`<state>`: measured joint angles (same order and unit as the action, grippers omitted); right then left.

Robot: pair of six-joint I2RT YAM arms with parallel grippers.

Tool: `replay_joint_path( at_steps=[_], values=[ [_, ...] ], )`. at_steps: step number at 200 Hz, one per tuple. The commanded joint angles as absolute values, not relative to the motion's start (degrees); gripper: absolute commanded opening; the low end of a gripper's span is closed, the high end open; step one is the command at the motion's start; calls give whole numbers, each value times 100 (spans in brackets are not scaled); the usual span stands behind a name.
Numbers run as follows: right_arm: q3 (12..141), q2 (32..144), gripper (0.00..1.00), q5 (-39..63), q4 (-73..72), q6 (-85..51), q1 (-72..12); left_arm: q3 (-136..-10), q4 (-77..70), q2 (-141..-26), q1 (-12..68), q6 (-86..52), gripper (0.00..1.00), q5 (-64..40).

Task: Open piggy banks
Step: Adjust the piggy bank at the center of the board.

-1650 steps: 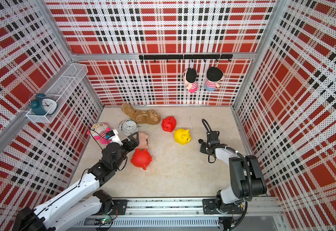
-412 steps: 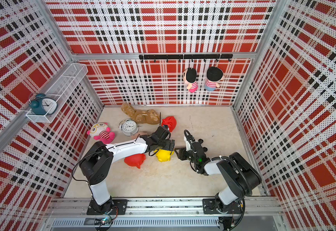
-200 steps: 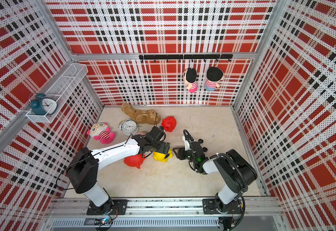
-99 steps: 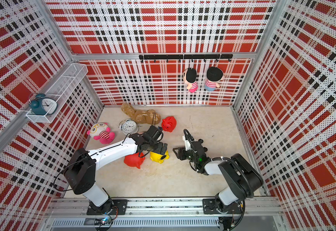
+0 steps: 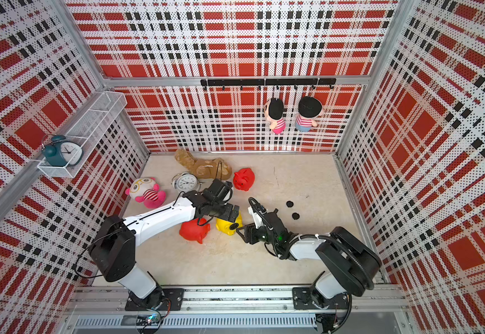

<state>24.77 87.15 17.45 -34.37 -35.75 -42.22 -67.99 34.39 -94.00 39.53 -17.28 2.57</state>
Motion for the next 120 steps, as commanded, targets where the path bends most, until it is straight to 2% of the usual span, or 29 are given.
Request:
replay_joint_path(
  at_steps=[1,47,120],
  values=[
    [2708,9050,59,1428,-3759,-3691,-4238,-6960,3377,-9209,3833,-1609,98,108],
    [2975,9469,59,1213,-3997,-3858,-4117,-6979,3366,-9213,3754,-1085,98,9],
    [3033,9527,59,1370,-3817,-3629,-3809,-6979,3410,-9150,3455,-506,98,-79]
  ],
)
